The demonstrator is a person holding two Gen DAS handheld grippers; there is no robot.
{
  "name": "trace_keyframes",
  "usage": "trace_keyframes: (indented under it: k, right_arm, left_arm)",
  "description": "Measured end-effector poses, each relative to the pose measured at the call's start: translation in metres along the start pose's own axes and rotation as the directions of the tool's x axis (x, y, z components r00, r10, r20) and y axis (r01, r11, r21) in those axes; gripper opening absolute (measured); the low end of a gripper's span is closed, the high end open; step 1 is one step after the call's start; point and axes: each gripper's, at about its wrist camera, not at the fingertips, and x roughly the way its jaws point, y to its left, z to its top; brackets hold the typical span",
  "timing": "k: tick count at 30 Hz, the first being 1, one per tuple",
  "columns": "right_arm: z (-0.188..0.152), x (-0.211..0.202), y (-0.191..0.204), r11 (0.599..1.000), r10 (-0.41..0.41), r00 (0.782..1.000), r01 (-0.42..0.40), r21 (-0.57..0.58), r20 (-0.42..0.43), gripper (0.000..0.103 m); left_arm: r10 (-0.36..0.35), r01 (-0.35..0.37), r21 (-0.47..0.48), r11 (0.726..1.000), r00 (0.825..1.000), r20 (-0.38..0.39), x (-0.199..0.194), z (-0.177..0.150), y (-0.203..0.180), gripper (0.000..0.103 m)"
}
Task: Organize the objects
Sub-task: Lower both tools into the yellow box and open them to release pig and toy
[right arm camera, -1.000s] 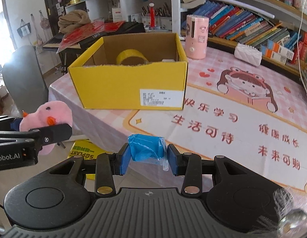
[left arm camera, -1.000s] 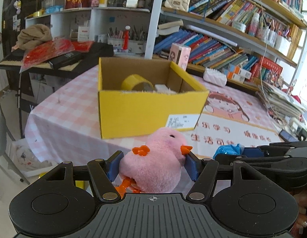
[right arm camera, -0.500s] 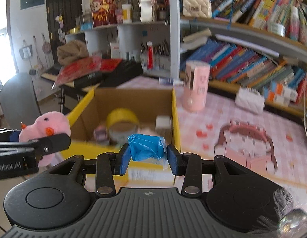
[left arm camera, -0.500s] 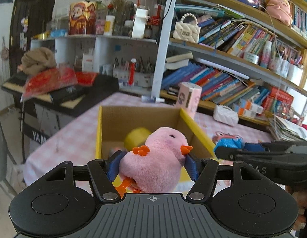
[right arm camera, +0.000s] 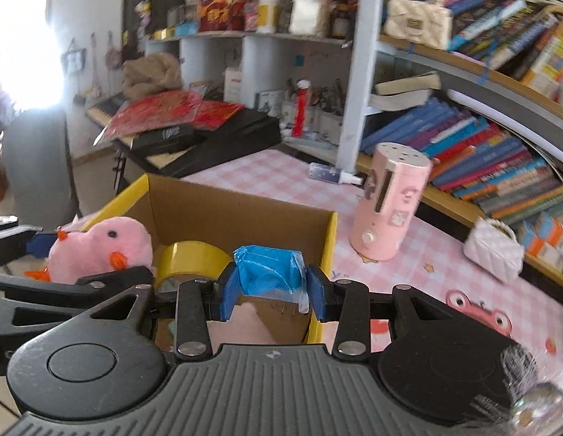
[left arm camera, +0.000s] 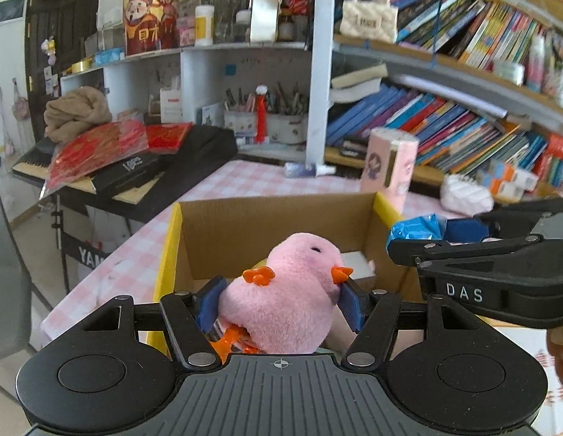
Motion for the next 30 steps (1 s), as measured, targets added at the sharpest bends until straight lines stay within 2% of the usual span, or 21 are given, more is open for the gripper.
trace_keyframes:
  k: [7, 12, 14, 17, 21, 23, 30]
  right_arm:
    - [-0.005, 0.041, 0.003, 0.989, 0.025, 0.997, -0.034, -0.144, -0.067, 0.037]
    - [-0.009, 0.064, 0.005, 0.967, 0.041, 0.992, -0.070, -0.245, -0.120, 0.037]
    - [-0.011, 0.069, 0.007, 0.951, 0.049, 0.991, -0.085, -0.296, -0.127, 0.037]
    - [-0.013, 0.076, 0.011, 0.929, 0.061, 0.987, -0.111, -0.354, -0.148, 0.037]
    - [-0.013, 0.081, 0.013, 0.912, 0.080, 0.980, -0.146, -0.383, -0.182, 0.037]
    - [-0.011, 0.083, 0.012, 0.912, 0.087, 0.976, -0.158, -0.378, -0.197, 0.037]
    - [-0.008, 0.078, 0.008, 0.934, 0.085, 0.980, -0.141, -0.329, -0.178, 0.039]
  left_arm:
    - [0.050, -0.047, 0.035, 0.998, 0.996, -0.076, 0.032, -0.004, -0.003, 0.065]
    - [0.073, -0.063, 0.079, 0.995, 0.990, -0.124, 0.049, -0.009, -0.008, 0.064]
    - [0.075, -0.062, 0.088, 0.994, 0.987, -0.143, 0.054, -0.011, -0.010, 0.058]
    - [0.073, -0.057, 0.099, 0.993, 0.983, -0.166, 0.060, -0.015, -0.011, 0.055]
    - [0.078, -0.060, 0.116, 0.991, 0.985, -0.157, 0.058, -0.016, -0.013, 0.055]
    - [0.083, -0.067, 0.116, 0.991, 0.987, -0.137, 0.055, -0.016, -0.013, 0.058]
    - [0.056, -0.050, 0.100, 0.994, 0.997, -0.057, 0.032, -0.010, -0.010, 0.067]
